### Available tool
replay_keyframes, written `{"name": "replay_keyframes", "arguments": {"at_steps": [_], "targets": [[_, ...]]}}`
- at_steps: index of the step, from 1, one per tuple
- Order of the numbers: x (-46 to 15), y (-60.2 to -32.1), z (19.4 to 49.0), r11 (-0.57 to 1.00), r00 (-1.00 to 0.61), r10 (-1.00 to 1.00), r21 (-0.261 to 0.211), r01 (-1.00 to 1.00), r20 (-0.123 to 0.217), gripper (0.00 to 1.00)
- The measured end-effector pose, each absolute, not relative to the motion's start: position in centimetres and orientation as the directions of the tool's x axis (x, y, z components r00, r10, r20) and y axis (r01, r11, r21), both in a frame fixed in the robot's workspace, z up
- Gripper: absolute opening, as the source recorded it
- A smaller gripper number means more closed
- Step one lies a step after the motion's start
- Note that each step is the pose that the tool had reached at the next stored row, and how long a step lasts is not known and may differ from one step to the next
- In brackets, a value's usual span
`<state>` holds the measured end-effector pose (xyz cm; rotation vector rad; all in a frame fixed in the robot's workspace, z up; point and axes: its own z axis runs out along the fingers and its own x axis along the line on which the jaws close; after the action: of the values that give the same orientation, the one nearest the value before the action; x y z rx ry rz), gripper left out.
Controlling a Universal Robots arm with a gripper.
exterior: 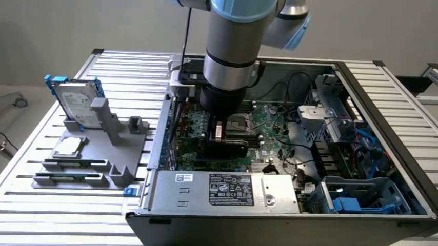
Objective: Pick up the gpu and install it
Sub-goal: 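Press down on the gpu until it lock into place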
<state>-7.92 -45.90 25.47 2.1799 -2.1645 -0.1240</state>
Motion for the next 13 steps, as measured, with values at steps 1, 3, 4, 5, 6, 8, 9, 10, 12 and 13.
{"name": "replay_keyframes", "arguments": {"at_steps": [1, 3, 4, 5, 6, 8, 9, 10, 12, 13], "targets": [[-7.94, -45.91, 25.46, -0.008, 0.007, -1.0, 0.104, -0.995, -0.01, 0.26], [-7.97, -45.91, 25.46, -0.008, 0.007, -1.0, 0.104, -0.995, -0.011, 0.26], [-7.98, -45.9, 25.46, -0.008, 0.006, -1.0, 0.104, -0.995, -0.011, 0.26], [-7.98, -45.9, 25.46, -0.008, 0.006, -1.0, 0.103, -0.995, -0.011, 0.26], [-7.99, -45.91, 25.46, -0.008, 0.007, -1.0, 0.103, -0.995, -0.011, 0.26], [-7.99, -45.91, 25.46, -0.007, 0.006, -1.0, 0.102, -0.995, -0.011, 0.26], [-7.99, -45.91, 25.46, -0.007, 0.006, -1.0, 0.101, -0.995, -0.011, 0.26], [-7.99, -45.91, 25.46, -0.008, 0.006, -1.0, 0.101, -0.995, -0.011, 0.26], [-7.99, -45.91, 25.46, -0.008, 0.006, -1.0, 0.1, -0.995, -0.011, 0.26], [-7.99, -45.9, 25.45, -0.008, 0.006, -1.0, 0.1, -0.995, -0.011, 0.26]]}}
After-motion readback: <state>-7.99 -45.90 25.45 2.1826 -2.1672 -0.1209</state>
